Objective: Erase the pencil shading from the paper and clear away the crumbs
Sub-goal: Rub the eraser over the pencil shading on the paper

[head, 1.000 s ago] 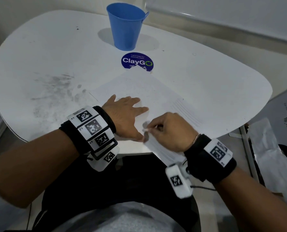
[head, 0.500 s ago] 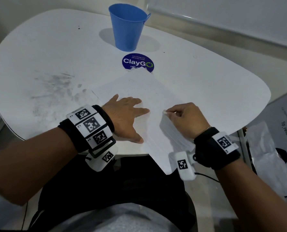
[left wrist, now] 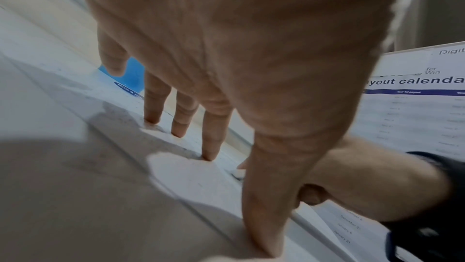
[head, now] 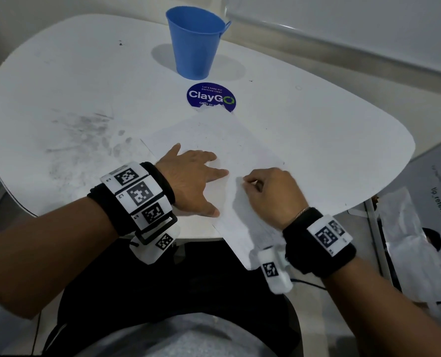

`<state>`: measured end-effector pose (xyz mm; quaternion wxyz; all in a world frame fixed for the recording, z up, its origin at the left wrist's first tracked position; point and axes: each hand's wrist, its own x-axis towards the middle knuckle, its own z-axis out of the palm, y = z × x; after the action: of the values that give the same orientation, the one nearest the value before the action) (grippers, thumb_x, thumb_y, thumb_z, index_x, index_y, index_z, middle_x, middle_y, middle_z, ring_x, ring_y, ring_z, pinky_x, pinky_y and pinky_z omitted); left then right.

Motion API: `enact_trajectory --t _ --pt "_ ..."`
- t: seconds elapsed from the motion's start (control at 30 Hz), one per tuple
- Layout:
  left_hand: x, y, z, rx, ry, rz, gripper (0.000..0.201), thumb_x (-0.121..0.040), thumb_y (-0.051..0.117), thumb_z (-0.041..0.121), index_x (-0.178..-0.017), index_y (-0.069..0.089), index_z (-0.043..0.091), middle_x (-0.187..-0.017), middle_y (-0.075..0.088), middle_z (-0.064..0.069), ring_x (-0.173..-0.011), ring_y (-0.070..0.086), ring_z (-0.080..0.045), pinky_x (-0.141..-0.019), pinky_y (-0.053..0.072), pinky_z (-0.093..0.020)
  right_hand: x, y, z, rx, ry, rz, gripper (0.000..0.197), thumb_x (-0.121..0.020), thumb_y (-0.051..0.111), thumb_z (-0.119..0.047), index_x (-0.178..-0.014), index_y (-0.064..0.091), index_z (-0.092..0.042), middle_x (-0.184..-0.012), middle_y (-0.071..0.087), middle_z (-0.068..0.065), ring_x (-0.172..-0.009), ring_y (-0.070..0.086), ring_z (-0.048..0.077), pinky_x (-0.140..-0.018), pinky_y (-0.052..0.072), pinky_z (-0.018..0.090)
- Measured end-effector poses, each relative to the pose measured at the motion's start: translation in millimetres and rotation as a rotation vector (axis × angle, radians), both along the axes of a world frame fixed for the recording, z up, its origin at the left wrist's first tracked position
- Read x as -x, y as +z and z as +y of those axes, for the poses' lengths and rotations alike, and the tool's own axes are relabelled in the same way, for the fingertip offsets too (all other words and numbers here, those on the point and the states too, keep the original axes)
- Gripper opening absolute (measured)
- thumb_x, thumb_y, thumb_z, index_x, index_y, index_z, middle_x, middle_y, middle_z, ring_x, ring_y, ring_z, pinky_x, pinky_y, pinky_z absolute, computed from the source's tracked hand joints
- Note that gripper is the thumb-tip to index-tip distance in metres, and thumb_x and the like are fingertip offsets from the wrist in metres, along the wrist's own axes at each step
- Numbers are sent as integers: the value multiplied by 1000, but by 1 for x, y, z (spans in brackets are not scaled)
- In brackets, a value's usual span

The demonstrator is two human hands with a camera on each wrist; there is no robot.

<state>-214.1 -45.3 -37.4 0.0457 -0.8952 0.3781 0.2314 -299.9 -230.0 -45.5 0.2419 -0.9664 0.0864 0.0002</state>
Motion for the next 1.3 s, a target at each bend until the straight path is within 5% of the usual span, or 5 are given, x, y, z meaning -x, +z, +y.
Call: enact_trajectory --t 0.27,0.63,0.83,1.03,1.3 --pt "1 -1 1 40 33 31 93 -82 55 77 -157 9 49 -168 -3 10 -155 -3 -12 -124 -8 -50 -8 6 -19 -1 -25 23 19 -95 57 -20 -98 76 -19 -62 53 -20 -59 51 2 -57 35 13" --pt "1 1 0 43 47 62 94 -81 63 72 -157 12 49 -169 -3 10 -154 -6 -11 -124 -8 -50 -10 5 -19 51 -79 0 18 -94 57 -22 -93 75 -22 -77 66 -6 -79 63 23 -71 47 29" --pt "2 5 1 39 42 72 93 -81 65 70 -156 13 51 -168 -3 11 -154 -4 -10 -123 -8 -49 3 4 13 -60 161 67 16 -96 60 -22 -98 76 -22 -54 53 -29 -55 53 -5 -55 34 9" --pt "3 5 1 27 30 61 92 -82 63 71 -156 11 51 -168 -4 10 -154 -6 -10 -123 -9 -49 -4 -2 -3 43 -10 -23 17 -94 57 -23 -91 74 -21 -68 63 -12 -67 60 18 -64 48 30" --pt "2 4 2 24 29 57 92 -82 61 72 -156 10 51 -168 -4 11 -154 -6 -10 -124 -9 -49 -9 3 -19 44 -85 -14 16 -95 59 -24 -90 74 -22 -64 57 -15 -66 59 18 -61 40 25"
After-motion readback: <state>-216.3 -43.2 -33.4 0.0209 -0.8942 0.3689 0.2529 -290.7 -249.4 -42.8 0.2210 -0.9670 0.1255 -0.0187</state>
